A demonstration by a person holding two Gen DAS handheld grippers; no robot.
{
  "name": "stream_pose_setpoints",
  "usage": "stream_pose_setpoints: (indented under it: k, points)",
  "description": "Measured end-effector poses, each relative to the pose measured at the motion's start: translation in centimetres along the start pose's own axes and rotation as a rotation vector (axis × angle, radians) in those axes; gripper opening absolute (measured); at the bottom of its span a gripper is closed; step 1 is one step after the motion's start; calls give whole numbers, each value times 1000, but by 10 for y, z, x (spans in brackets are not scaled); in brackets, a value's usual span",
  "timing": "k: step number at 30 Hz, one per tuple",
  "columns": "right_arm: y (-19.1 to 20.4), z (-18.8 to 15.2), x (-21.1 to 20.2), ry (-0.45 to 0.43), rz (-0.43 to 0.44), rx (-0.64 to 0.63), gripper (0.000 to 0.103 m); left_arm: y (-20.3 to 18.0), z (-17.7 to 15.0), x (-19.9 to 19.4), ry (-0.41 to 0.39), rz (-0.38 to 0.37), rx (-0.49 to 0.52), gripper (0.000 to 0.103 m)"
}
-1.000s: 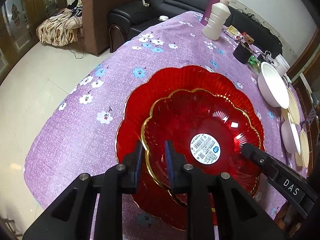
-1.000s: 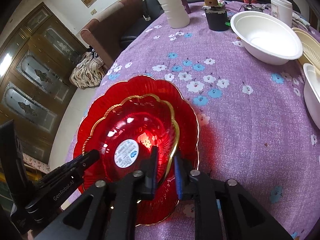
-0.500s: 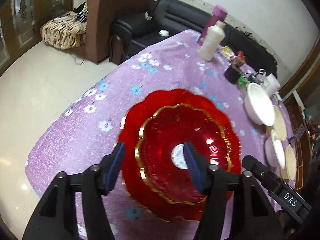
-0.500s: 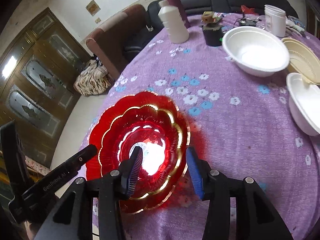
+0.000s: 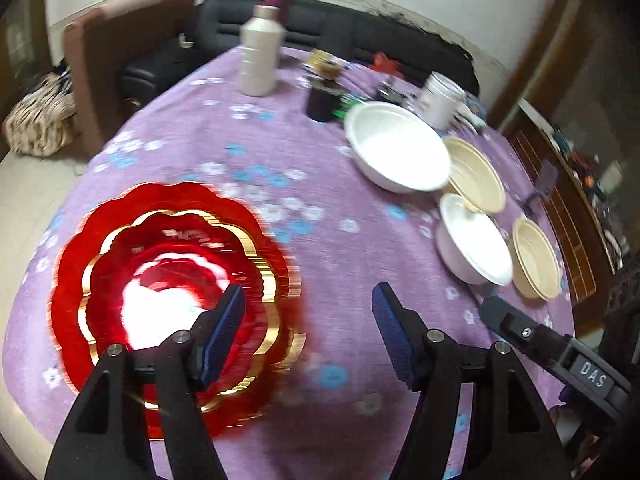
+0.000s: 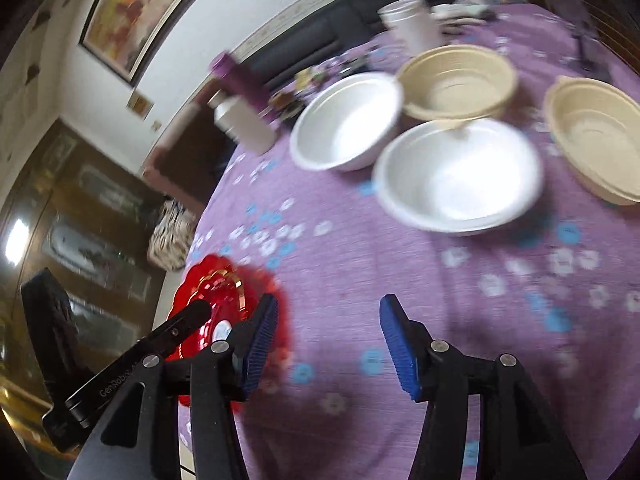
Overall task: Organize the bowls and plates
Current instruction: 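Move both grippers to the white foam bowl and close on its rim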
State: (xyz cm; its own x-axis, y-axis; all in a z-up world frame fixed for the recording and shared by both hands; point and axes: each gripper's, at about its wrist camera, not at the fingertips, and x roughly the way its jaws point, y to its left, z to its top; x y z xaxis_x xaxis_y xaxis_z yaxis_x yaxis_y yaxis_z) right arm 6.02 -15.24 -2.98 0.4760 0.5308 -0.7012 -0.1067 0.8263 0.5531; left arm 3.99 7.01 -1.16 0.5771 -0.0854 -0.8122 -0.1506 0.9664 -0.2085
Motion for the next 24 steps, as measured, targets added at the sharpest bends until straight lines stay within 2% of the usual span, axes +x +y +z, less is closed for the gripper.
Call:
stream_pose_setpoints:
  k: [5, 11, 19, 24]
  points:
    - [-37, 13, -23, -51, -44, 79, 59, -41, 8, 19, 35, -25, 58, 65]
    - [-74, 35, -30, -75, -53, 185, 59, -83, 21, 44, 67, -42, 98, 65]
    - [-105, 59, -10, -62, -45, 275, 59, -114, 36, 84, 108, -12, 106, 65]
    - [-113, 70, 8, -38, -59, 286, 59, -122, 39, 102, 125, 2, 106, 65]
